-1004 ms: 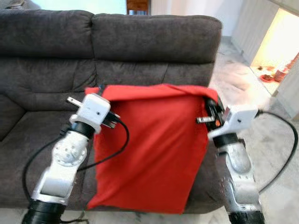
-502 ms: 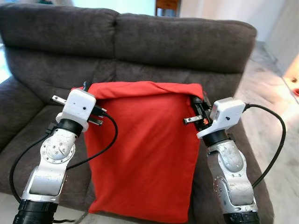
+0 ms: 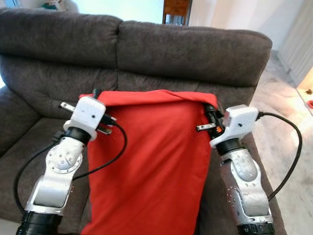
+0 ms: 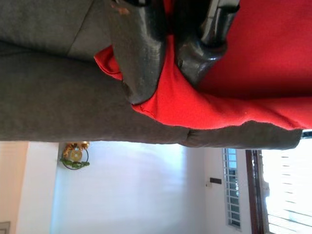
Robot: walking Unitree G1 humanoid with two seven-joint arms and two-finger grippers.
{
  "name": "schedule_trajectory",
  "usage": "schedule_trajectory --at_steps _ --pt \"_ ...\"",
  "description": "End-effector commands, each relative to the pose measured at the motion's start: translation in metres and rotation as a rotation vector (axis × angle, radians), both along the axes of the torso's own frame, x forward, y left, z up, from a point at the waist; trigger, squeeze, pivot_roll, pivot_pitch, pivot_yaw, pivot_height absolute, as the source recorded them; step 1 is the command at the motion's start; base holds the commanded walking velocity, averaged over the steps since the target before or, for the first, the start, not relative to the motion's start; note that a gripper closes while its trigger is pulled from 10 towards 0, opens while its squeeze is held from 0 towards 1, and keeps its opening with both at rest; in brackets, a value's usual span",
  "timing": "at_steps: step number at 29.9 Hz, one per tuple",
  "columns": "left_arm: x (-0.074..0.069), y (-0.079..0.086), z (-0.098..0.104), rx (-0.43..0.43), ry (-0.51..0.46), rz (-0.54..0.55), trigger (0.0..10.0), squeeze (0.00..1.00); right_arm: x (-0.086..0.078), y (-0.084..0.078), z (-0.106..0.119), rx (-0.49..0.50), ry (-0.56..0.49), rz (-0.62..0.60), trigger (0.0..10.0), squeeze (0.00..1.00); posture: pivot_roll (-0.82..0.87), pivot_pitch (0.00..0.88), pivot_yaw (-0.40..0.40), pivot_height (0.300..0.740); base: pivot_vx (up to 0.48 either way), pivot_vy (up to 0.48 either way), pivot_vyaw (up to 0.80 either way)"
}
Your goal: Move the pillow to the sofa from floor
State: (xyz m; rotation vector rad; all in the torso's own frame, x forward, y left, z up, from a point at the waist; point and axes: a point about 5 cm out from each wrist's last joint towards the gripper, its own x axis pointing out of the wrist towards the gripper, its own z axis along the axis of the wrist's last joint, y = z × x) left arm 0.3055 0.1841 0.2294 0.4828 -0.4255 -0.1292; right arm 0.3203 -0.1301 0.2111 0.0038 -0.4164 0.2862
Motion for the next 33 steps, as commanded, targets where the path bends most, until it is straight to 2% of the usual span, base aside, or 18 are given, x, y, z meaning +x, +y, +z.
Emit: schedule_trajectory --at_steps 1,4,5,6,7,10,14,21,24,30,32,33 --pt "-0.004 -0.008 0.007 -0.002 -0.024 -0.058 10.0 0.0 0.001 -0.015 0.005 0.018 -0.015 -0.064 10.0 0.0 0.05 0.081 0.003 0.74 0.0 0.0 0.0" --pt "-0.006 -0.018 -0.008 0.019 0.075 -0.144 10.0 0.0 0.001 -0.014 0.0 0.004 0.006 -0.059 10.0 0.0 0.05 0.081 0.003 0.74 0.0 0.0 0.0" --pt "-0.008 -0.024 -0.023 0.054 0.161 -0.2 10.0 0.0 0.002 -0.014 -0.004 -0.013 0.029 -0.075 10.0 0.0 0.05 0.082 0.002 0.74 0.0 0.0 0.0" --pt "-0.008 -0.024 -0.023 0.054 0.161 -0.2 10.0 0.0 0.002 -0.014 -0.004 -0.013 0.029 -0.075 10.0 0.0 0.05 0.082 0.002 0.74 0.0 0.0 0.0" --pt "-0.011 -0.03 -0.033 0.067 0.228 -0.259 10.0 0.0 0.002 -0.015 -0.007 -0.013 0.043 -0.087 10.0 0.0 0.05 0.082 0.003 0.74 0.0 0.0 0.0" --pt "-0.017 -0.034 -0.043 0.069 0.298 -0.318 10.0 0.0 0.002 -0.017 -0.01 -0.009 0.056 -0.098 10.0 0.0 0.05 0.086 0.002 0.74 0.0 0.0 0.0" --pt "-0.021 -0.032 -0.051 0.088 0.336 -0.32 10.0 0.0 0.002 -0.017 -0.014 -0.021 0.074 -0.093 10.0 0.0 0.05 0.089 -0.001 0.74 0.0 0.0 0.0" --pt "-0.021 -0.03 -0.053 0.117 0.356 -0.316 10.0 0.0 0.001 -0.006 -0.025 -0.077 0.135 -0.01 10.0 0.0 0.05 0.088 -0.001 0.74 0.0 0.0 0.0" --pt "-0.019 -0.032 -0.048 0.121 0.333 -0.31 10.0 0.0 0.001 -0.002 -0.033 -0.105 0.167 0.0 10.0 0.0 0.05 0.089 -0.001 0.74 0.0 0.0 0.0" --pt "-0.012 -0.028 -0.03 0.049 0.238 -0.258 10.0 0.0 0.005 -0.009 -0.011 -0.055 0.065 -0.057 10.0 0.0 0.05 0.09 0.002 0.74 0.0 0.0 0.0" --pt "-0.01 -0.025 -0.018 0.005 0.183 -0.244 10.0 0.0 0.009 -0.016 -0.001 -0.032 0.028 -0.091 10.0 0.0 0.05 0.09 0.002 0.74 0.0 0.0 0.0" --pt "-0.009 -0.024 -0.004 -0.05 0.132 -0.243 10.0 0.0 0.013 -0.024 0.011 -0.021 -0.012 -0.138 10.0 0.0 0.05 0.089 0.003 0.74 0.0 0.0 0.0"
